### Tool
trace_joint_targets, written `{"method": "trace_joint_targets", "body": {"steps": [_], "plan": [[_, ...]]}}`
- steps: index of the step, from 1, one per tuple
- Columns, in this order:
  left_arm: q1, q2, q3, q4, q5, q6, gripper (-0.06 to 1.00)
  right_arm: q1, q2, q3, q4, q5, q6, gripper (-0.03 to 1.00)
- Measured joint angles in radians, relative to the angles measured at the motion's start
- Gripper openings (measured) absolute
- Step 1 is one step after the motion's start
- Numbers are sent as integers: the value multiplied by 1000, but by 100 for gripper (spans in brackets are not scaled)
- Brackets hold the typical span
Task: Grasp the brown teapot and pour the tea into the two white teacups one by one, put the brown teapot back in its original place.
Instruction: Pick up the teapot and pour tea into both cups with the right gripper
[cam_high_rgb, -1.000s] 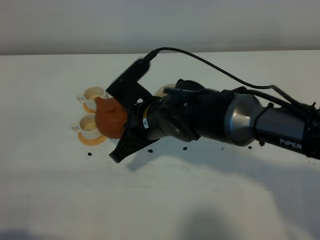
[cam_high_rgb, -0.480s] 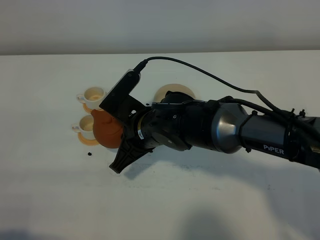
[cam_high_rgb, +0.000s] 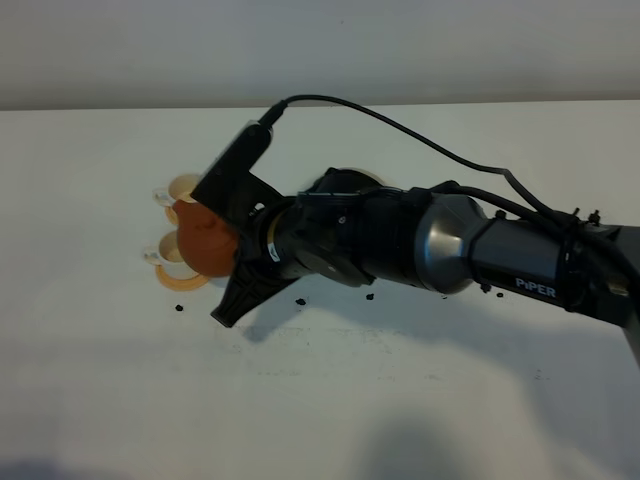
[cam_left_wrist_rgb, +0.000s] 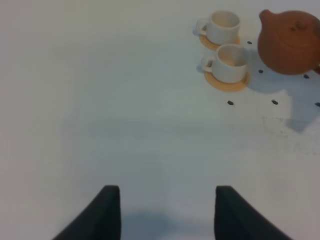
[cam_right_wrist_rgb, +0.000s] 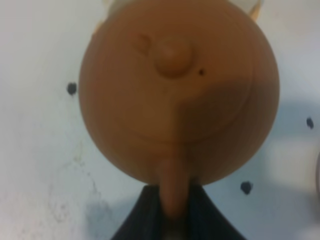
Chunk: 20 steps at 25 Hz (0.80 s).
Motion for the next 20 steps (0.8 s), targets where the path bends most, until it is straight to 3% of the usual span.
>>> {"method": "trace_joint_targets", "body": {"steps": [20], "plan": [[0, 0, 0, 0, 0, 0, 45, 0, 94, -77, -162, 66, -26, 9]]}}
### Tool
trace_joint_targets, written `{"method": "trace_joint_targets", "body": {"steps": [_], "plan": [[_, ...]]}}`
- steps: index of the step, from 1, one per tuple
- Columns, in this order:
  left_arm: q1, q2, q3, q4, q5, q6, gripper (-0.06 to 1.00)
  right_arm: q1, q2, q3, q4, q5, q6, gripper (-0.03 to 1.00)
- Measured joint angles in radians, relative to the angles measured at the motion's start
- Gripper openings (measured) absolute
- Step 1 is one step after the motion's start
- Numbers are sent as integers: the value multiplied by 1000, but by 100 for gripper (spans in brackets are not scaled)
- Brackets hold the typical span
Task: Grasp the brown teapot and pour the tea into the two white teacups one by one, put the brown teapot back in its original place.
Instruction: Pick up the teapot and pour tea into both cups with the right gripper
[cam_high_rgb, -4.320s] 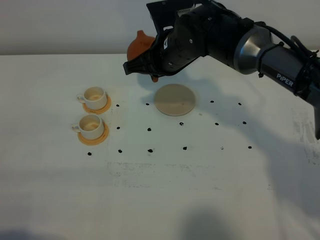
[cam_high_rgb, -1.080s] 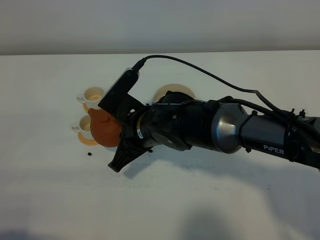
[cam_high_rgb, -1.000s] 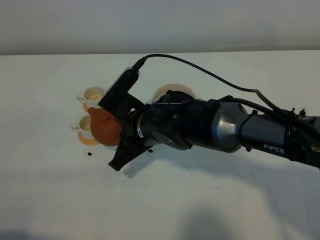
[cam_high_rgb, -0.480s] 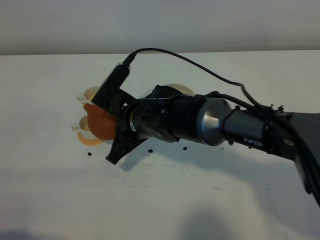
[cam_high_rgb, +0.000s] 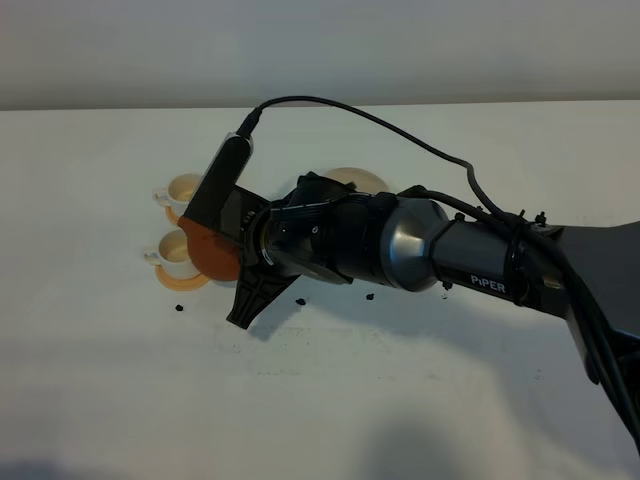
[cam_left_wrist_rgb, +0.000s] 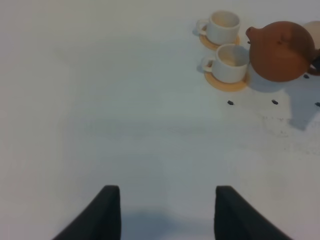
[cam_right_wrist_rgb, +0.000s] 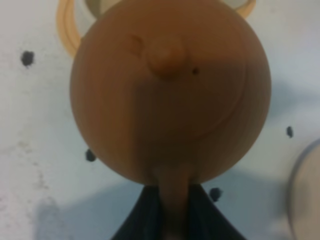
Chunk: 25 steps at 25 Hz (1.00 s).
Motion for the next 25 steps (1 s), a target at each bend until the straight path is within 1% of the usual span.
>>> {"method": "trace_joint_targets", "body": {"steps": [8, 19, 25], "plan": [[0, 0, 0, 0, 0, 0, 45, 0, 7, -23, -84, 28, 0, 9], [0, 0, 0, 0, 0, 0, 45, 0, 19, -29, -189, 28, -1, 9], [0, 0, 0, 0, 0, 0, 45, 0, 19, -29, -262, 29, -1, 9]]}}
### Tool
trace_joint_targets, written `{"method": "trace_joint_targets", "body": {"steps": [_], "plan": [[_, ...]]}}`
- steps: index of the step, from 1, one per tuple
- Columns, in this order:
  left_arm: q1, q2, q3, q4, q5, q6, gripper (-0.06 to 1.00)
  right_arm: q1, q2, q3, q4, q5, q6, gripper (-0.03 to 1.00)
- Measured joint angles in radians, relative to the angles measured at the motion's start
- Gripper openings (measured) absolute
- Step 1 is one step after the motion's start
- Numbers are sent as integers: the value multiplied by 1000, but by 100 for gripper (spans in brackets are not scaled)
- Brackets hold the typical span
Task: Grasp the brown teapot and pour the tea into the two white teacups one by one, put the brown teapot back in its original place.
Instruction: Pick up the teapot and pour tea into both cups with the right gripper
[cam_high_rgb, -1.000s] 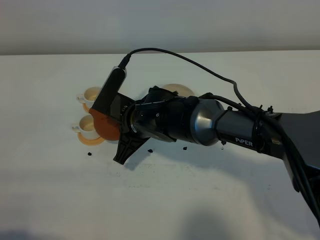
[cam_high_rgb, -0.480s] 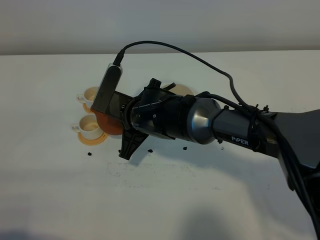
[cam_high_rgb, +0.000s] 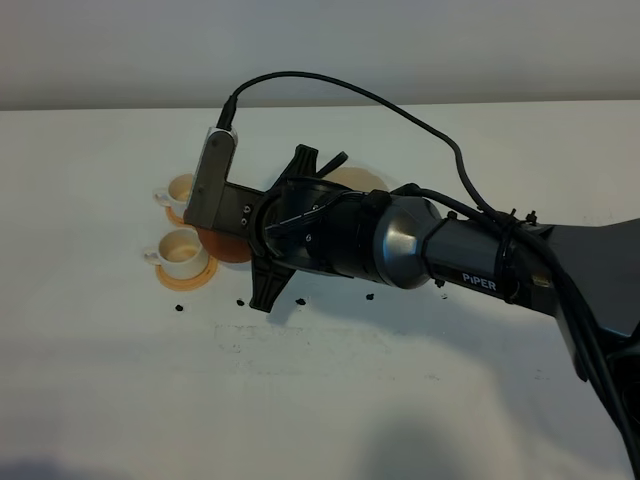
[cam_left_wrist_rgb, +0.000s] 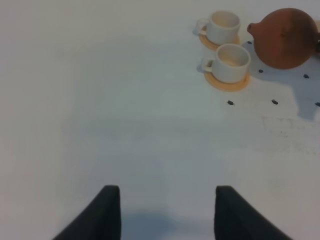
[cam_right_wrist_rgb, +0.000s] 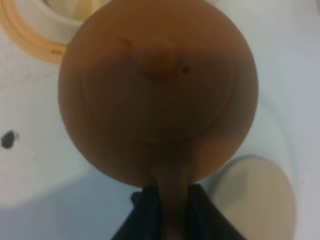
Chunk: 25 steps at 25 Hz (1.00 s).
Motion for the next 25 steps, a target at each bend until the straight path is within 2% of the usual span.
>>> {"method": "trace_joint_targets", "body": {"steps": [25], "plan": [[0, 0, 0, 0, 0, 0, 45, 29, 0, 0, -214, 3, -2, 9]]}}
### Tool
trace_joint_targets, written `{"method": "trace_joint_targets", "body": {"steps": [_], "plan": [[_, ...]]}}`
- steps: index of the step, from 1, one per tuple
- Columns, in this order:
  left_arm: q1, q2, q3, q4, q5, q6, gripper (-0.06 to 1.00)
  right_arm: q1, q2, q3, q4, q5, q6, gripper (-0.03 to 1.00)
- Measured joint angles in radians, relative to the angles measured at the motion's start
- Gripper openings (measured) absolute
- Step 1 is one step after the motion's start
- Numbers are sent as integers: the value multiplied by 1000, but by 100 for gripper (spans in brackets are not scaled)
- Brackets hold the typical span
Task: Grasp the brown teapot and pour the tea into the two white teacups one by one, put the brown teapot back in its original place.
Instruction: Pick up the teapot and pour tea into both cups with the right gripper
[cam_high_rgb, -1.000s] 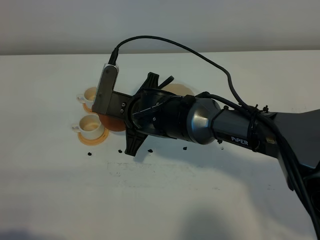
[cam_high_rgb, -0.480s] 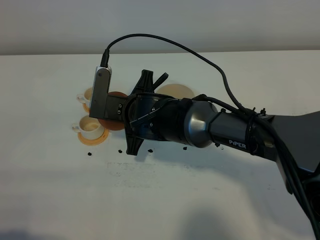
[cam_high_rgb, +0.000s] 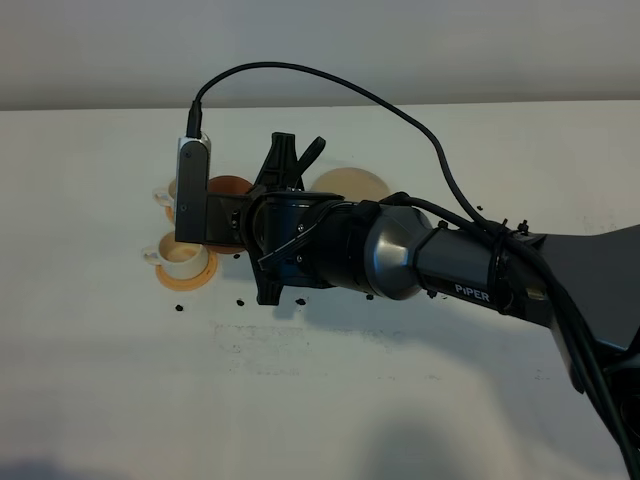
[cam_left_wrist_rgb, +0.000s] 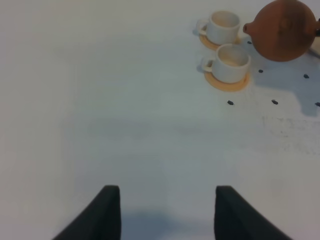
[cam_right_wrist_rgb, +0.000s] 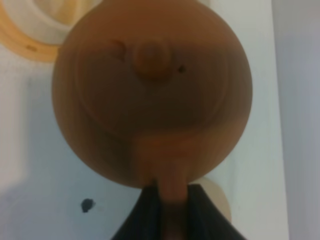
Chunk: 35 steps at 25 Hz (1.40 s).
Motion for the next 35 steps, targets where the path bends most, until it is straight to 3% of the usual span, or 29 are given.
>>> {"method": "trace_joint_targets", "body": {"steps": [14, 35], "plan": [[0, 0, 0, 0, 0, 0, 45, 1, 35, 0, -57, 18, -77, 9], [0, 0, 0, 0, 0, 0, 45, 1, 35, -20, -125, 20, -86, 9]]}}
